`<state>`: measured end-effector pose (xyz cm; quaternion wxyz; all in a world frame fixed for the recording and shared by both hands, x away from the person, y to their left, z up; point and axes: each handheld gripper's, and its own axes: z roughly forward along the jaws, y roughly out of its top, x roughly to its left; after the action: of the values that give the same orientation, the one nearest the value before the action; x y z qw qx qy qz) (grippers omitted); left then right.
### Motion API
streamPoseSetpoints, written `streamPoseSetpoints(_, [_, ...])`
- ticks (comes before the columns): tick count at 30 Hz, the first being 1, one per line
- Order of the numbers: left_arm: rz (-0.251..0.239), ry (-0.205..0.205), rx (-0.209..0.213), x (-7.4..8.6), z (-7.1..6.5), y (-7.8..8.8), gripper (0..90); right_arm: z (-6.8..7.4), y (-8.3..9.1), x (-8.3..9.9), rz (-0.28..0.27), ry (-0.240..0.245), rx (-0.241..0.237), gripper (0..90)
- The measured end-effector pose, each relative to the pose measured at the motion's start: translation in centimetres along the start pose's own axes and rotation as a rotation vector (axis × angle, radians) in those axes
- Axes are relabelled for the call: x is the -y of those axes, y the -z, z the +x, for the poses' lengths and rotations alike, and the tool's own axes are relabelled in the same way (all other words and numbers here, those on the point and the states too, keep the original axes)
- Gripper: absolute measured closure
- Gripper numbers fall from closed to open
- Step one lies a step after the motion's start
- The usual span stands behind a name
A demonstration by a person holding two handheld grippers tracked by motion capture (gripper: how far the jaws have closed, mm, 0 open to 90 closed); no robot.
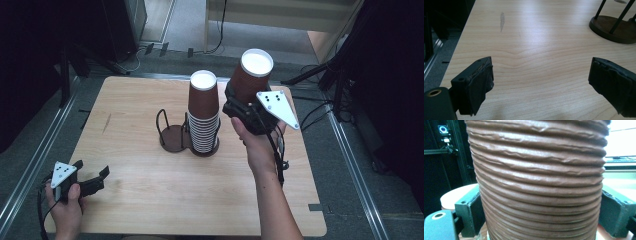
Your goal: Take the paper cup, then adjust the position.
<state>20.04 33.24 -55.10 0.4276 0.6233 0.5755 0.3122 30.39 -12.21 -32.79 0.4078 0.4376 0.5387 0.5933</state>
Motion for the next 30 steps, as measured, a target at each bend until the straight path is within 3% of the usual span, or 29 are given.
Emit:
streamPoseSetpoints(16, [-0.001,-0.006,0.000,0.0,0.0,0.0,6.4,-2.1,1.2,3.0,0.032,0.001,0.050,10.1])
streamPoseSetpoints(30, [-0.007,0.004,-0.002,0.0,0.1,0.1,6.4,-3.2,3.0,6.0,0.063,-0.002,0.062,9.9])
